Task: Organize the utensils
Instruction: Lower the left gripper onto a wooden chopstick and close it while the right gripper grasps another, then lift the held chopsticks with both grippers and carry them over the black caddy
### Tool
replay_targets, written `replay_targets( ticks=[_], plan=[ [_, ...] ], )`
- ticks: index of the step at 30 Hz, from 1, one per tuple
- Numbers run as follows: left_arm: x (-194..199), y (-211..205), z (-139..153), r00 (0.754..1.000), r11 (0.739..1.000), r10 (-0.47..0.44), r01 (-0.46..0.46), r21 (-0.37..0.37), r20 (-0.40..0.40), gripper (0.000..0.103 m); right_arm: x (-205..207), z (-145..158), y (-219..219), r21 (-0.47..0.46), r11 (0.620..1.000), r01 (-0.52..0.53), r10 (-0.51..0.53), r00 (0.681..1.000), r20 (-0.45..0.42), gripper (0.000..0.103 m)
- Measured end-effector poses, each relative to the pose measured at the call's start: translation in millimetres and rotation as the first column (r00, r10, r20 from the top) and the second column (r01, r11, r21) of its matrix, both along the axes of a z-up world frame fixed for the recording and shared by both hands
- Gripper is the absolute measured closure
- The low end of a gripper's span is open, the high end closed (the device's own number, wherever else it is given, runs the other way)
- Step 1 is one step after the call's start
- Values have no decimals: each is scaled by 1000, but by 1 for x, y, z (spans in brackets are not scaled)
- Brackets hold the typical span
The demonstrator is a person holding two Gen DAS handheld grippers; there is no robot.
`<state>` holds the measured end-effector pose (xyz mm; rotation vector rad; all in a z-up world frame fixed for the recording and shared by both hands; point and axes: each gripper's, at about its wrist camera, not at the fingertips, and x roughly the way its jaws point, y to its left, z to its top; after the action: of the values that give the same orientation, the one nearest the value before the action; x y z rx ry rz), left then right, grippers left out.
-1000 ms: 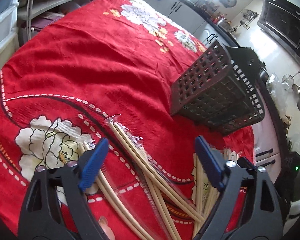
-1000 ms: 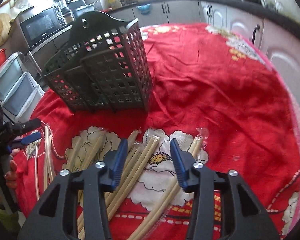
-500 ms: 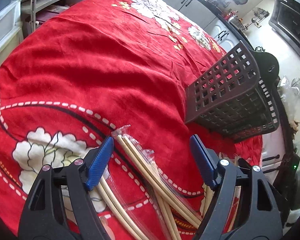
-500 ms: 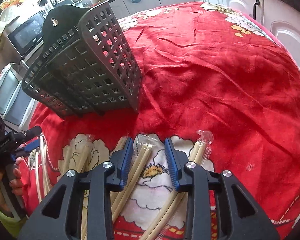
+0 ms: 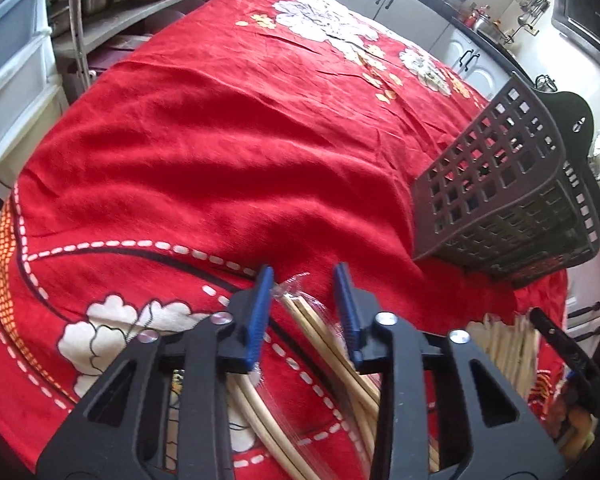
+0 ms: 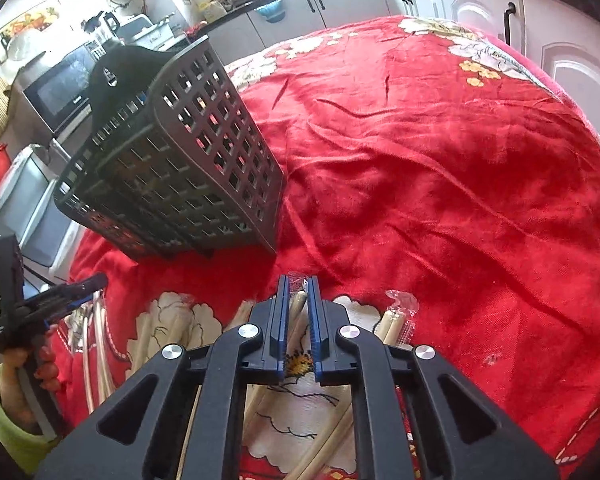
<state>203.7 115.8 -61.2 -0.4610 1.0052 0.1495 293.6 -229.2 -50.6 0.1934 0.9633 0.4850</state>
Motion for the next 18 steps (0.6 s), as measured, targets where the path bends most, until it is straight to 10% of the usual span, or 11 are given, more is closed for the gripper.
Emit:
replay_targets(
  ticks=[18],
  plan=[
    [-26,-24,74,963,994,-104,109,-5,247,99,-25,57,-13,76,997,-28,15,986,166,96]
  ],
)
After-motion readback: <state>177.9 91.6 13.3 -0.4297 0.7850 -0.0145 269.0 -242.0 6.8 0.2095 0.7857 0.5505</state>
